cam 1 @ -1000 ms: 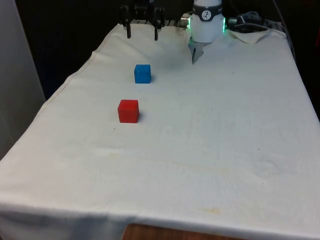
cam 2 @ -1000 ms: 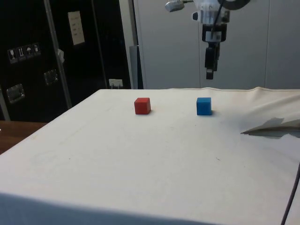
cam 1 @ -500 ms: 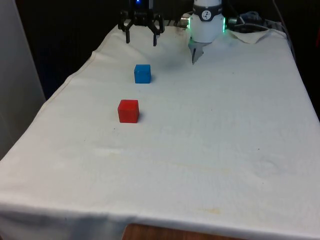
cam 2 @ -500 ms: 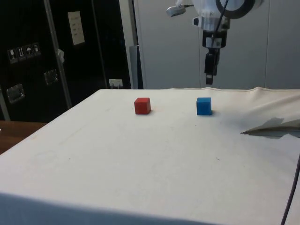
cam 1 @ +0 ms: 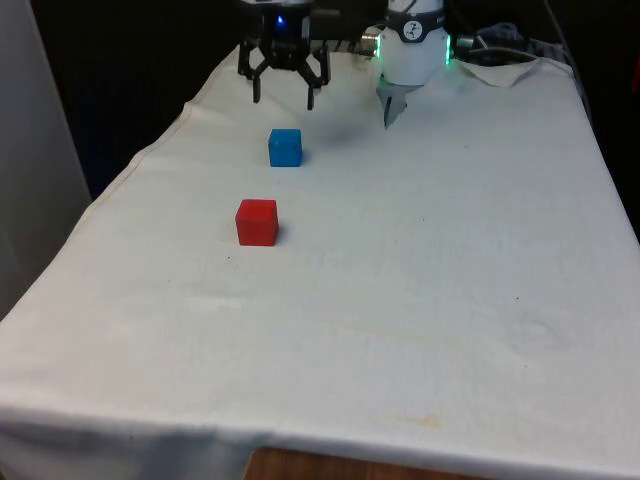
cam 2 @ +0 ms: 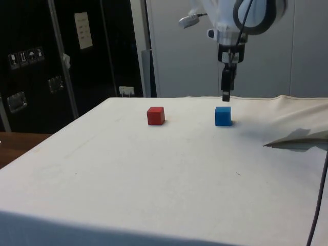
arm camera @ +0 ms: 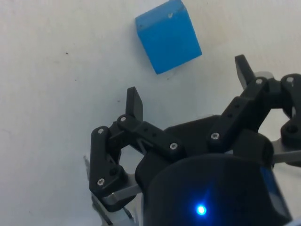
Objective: Stack the two cubes.
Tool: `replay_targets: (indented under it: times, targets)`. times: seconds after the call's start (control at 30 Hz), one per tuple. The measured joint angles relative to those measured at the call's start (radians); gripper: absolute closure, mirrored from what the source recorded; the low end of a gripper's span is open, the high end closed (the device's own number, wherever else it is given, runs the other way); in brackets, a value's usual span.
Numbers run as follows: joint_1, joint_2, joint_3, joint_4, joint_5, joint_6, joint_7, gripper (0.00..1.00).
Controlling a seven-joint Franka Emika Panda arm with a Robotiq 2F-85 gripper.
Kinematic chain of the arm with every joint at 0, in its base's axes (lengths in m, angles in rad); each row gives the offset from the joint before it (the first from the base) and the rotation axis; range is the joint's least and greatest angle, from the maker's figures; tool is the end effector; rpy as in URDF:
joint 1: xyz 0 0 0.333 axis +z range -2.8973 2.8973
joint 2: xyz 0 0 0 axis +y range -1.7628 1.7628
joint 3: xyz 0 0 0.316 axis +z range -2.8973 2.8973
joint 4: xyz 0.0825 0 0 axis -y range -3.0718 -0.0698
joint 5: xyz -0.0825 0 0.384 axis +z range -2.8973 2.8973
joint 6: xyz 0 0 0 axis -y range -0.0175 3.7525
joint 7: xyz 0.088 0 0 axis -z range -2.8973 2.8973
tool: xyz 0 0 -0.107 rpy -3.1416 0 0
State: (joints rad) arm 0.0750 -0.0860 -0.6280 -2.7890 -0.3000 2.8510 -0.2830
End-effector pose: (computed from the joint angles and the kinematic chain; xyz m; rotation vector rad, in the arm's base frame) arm 0.3447 -0.1879 0.2429 3.0321 0.0154 0.1570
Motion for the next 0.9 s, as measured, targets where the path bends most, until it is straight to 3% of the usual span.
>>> replay_targets:
  times: [0.37,0.9]
  targets:
    - [0.009,0.065,0.015,0.013,0.040,0.028,-0.011,0.00]
    - [0.012,0.141,0.046,0.027,0.154,0.078,-0.087,0.00]
